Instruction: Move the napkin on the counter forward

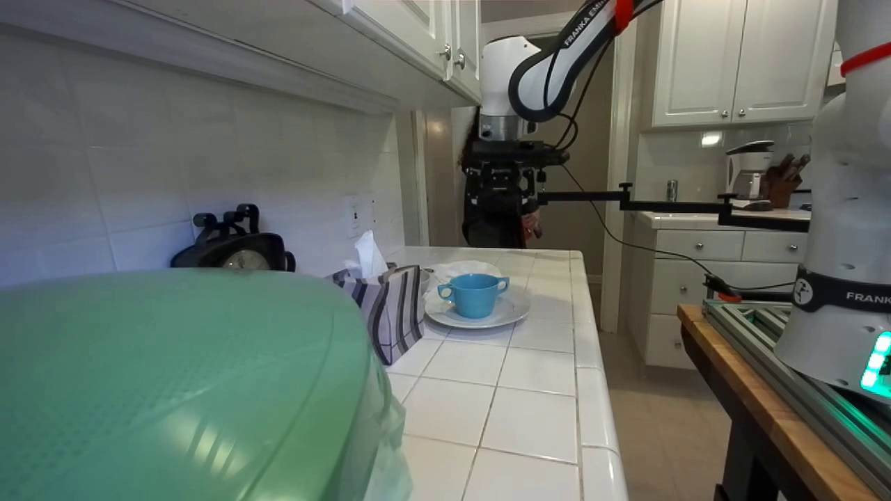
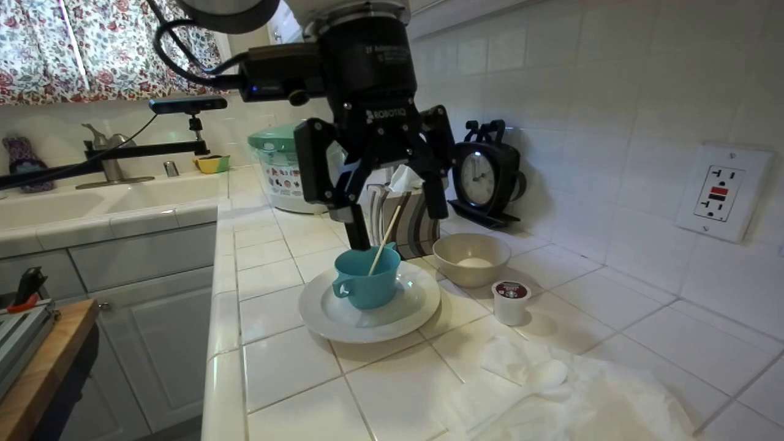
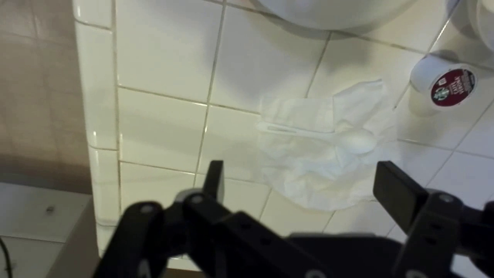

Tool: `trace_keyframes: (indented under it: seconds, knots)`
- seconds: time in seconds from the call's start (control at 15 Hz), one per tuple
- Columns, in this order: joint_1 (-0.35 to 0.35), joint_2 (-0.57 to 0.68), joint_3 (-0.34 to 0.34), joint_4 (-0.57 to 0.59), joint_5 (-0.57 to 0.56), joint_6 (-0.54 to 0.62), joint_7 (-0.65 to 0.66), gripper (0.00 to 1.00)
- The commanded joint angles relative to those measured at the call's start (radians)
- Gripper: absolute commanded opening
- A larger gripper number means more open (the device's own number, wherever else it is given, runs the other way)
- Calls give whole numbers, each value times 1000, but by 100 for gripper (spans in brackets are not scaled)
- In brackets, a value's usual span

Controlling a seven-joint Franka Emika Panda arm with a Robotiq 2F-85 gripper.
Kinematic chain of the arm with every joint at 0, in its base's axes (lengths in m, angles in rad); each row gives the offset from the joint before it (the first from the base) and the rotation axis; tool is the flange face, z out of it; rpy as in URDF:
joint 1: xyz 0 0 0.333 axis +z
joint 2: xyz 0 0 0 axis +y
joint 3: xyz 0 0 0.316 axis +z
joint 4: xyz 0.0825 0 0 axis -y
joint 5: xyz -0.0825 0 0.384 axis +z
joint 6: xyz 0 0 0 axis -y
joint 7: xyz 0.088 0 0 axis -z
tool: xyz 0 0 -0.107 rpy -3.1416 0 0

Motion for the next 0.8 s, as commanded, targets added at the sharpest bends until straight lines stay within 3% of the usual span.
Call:
trace_keyframes:
  seconds: [0.0, 0.27, 0.73]
  knots:
    - [45, 21, -50, 26, 23, -26, 11, 100]
    - [62, 52, -60, 66, 30, -70, 34, 100]
    - [122, 284, -106, 219, 77, 1, 233, 100]
